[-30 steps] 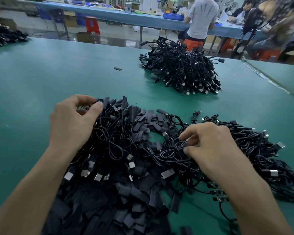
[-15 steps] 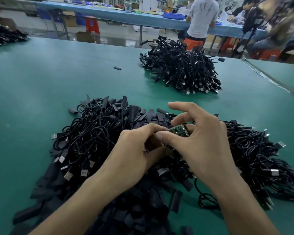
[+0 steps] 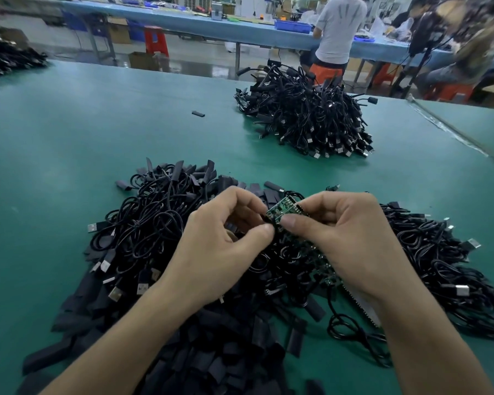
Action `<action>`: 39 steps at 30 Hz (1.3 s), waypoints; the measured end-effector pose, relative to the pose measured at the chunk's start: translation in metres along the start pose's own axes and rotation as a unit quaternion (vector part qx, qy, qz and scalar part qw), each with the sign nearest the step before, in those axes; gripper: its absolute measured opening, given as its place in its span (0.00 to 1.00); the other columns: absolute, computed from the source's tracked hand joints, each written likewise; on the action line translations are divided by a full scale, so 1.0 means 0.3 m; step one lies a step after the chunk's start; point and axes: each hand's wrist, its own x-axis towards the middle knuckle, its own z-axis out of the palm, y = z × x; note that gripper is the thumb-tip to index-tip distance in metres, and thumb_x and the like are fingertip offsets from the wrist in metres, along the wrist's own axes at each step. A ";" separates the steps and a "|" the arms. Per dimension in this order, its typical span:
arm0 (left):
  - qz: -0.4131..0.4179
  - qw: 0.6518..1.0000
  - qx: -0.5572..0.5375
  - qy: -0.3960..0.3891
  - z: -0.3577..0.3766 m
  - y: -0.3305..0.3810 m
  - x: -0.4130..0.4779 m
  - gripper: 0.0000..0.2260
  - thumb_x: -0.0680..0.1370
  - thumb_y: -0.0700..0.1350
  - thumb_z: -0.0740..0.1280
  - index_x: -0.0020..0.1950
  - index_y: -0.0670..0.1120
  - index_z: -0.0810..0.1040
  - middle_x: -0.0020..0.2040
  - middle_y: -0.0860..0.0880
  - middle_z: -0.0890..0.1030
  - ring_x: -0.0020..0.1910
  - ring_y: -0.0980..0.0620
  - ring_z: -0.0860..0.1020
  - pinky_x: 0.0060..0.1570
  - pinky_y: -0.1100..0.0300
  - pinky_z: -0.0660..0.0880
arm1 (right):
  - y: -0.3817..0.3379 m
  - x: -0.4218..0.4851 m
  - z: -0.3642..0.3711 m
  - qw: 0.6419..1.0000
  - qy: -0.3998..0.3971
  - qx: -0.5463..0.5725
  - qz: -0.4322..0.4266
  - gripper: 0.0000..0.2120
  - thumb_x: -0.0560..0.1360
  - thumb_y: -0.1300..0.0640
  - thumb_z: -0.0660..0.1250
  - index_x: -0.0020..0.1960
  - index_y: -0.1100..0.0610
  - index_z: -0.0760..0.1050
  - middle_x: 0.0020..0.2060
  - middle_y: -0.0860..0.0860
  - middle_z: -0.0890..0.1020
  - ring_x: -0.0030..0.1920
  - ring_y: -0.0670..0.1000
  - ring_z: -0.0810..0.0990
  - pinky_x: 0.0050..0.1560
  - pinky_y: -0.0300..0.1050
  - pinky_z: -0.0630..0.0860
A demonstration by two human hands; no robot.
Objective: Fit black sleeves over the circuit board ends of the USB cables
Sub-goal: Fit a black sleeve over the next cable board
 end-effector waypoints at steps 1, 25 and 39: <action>0.002 1.000 -0.007 0.003 0.001 -0.001 0.000 0.07 0.72 0.53 0.71 0.49 0.56 0.79 0.41 0.56 0.81 0.37 0.59 0.78 0.34 0.65 0.73 | 0.001 0.000 -0.001 1.000 -0.004 0.004 -0.006 0.04 0.69 0.54 0.78 0.39 0.51 0.84 0.32 0.48 0.85 0.34 0.50 0.84 0.40 0.51 0.82; -0.121 0.955 -0.260 -0.074 0.003 -0.034 0.007 0.07 0.68 0.51 0.77 0.38 0.48 0.85 0.35 0.50 0.81 0.36 0.57 0.76 0.39 0.67 0.74 | 0.087 0.029 0.017 0.986 -0.129 0.080 -0.069 0.03 0.70 0.56 0.77 0.42 0.55 0.84 0.35 0.51 0.85 0.36 0.46 0.82 0.38 0.38 0.77; -0.178 0.932 -0.309 -0.060 0.049 -0.060 -0.016 0.09 0.67 0.50 0.79 0.39 0.45 0.85 0.38 0.44 0.81 0.37 0.49 0.76 0.40 0.59 0.76 | 0.114 0.026 0.004 0.976 -0.167 0.138 -0.016 0.07 0.68 0.57 0.76 0.41 0.60 0.84 0.35 0.56 0.85 0.36 0.49 0.80 0.39 0.41 0.77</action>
